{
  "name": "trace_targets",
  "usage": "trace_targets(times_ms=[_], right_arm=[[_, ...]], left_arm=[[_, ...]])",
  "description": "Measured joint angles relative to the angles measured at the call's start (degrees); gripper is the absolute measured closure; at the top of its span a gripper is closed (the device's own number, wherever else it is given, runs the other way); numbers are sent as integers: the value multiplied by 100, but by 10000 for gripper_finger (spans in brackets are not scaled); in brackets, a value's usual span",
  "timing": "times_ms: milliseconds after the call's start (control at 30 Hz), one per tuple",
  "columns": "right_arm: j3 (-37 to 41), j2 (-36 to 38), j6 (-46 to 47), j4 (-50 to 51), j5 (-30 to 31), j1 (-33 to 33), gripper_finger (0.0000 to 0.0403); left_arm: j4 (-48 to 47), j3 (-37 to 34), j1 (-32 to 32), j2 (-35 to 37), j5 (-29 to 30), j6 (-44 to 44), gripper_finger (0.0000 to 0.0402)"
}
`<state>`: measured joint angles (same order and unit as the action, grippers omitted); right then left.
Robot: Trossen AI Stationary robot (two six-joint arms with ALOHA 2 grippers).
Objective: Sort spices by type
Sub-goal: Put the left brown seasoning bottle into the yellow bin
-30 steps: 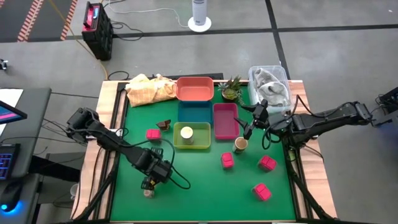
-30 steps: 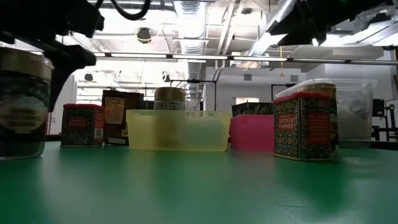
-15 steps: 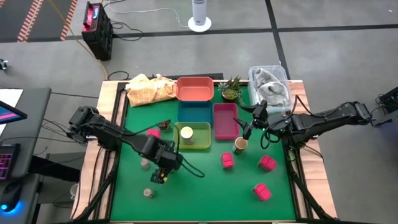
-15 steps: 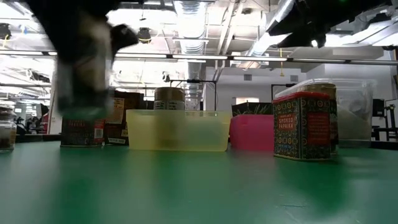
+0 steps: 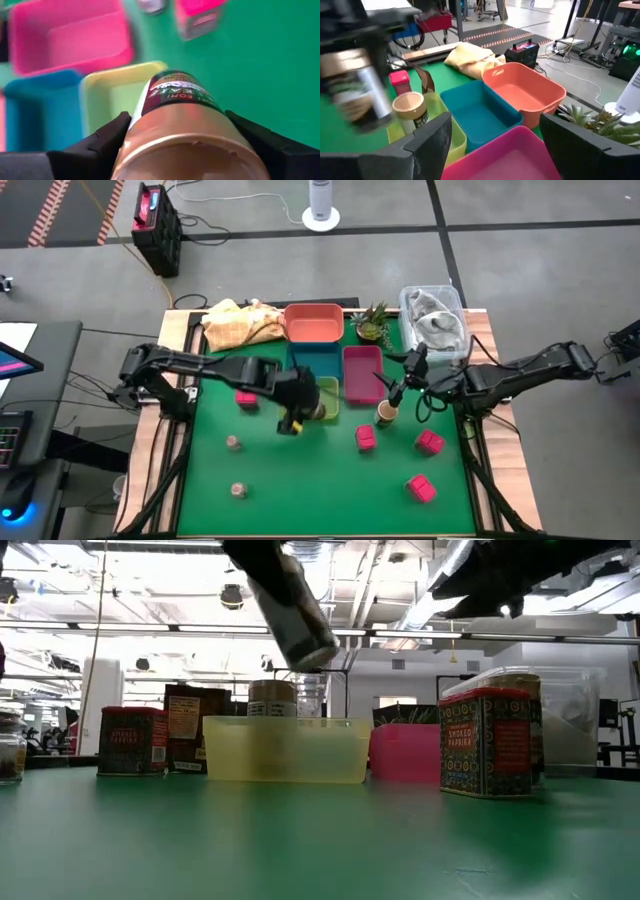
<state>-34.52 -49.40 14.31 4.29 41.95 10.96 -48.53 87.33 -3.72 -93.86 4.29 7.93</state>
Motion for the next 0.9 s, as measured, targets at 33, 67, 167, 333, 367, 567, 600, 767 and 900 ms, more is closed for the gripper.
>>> trace_targets(times_ms=[33,67,167,333,367,567,600,767,900], right_arm=[[8,60,-22,66,4,23,76],[9,96,-20,74,8,43,76],[9,149,-63,105,22,70,76],[9,130,-68,100,24,53,76],[9,130,-68,118,24,52,76],[9,130,-83,129,26,150,76],[9,130,-83,127,26,158,76],[9,130,-82,131,28,179,76],[9,130,-82,129,28,179,76]], left_arm=[[31,-7,117,-7,0,30,131],[179,-4,216,-75,12,42,131],[347,92,459,-234,-7,76,131],[183,564,616,-839,-128,270,129],[90,664,615,-986,-126,332,129],[-776,1426,692,-1687,87,600,127],[-959,1510,734,-1779,102,602,127],[-1490,1624,862,-2157,93,704,126],[-1592,1632,867,-2302,72,793,126]])
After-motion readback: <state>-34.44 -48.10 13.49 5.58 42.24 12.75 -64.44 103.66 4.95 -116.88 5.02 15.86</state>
